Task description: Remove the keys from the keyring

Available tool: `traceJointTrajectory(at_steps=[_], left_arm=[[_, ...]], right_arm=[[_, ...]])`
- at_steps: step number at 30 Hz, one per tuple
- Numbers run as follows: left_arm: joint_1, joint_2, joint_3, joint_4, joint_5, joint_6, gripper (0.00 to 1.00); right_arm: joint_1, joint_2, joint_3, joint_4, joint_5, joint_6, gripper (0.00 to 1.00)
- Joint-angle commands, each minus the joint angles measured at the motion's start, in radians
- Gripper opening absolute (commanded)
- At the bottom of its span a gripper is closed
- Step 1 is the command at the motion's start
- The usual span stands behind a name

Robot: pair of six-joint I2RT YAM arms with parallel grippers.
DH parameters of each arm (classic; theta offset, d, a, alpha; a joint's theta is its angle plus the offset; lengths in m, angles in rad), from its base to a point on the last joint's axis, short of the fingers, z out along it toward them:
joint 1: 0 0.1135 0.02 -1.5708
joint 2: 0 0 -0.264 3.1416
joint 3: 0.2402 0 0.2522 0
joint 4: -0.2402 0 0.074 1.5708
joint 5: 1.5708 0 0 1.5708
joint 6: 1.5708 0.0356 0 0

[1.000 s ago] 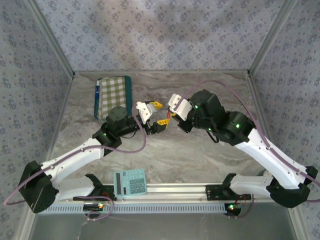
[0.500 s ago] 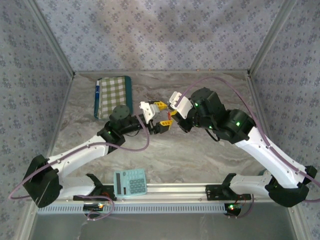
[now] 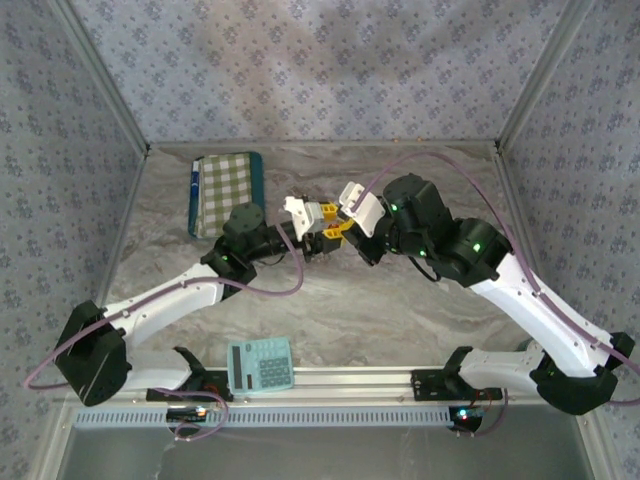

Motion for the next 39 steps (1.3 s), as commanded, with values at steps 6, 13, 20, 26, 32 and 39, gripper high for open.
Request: traceJointTrajectory(at_steps=[6, 13, 20, 26, 32, 39], left_arm=[[0.011, -0.026, 0.026, 0.033, 0.034, -0.009, 0.11], [0.012, -0.048, 0.056, -0.066, 0.067, -0.014, 0.0], [0.028, -0.052, 0.058, -0.076, 0.117, -0.073, 0.0], [0.011, -0.032, 0.09, -0.165, 0.099, -0.018, 0.39], [-0.028, -0.022, 0.088, -0.14, 0.034, 0.04, 0.47], [-0.042, -0.015, 0.08, -0.07, -0.026, 0.042, 0.48]], right_arm=[[-0.017, -0.033, -0.02, 0.033, -0.018, 0.025, 0.0], [-0.014, -0.085, -0.1, 0.133, 0.043, -0.04, 0.0], [-0.012, -0.131, -0.162, 0.208, 0.058, -0.061, 0.0], [-0.012, -0.107, -0.11, 0.152, 0.052, -0.039, 0.0], [-0.012, -0.083, -0.071, 0.087, 0.056, -0.013, 0.0], [-0.012, -0.085, -0.069, 0.092, 0.052, -0.011, 0.0]])
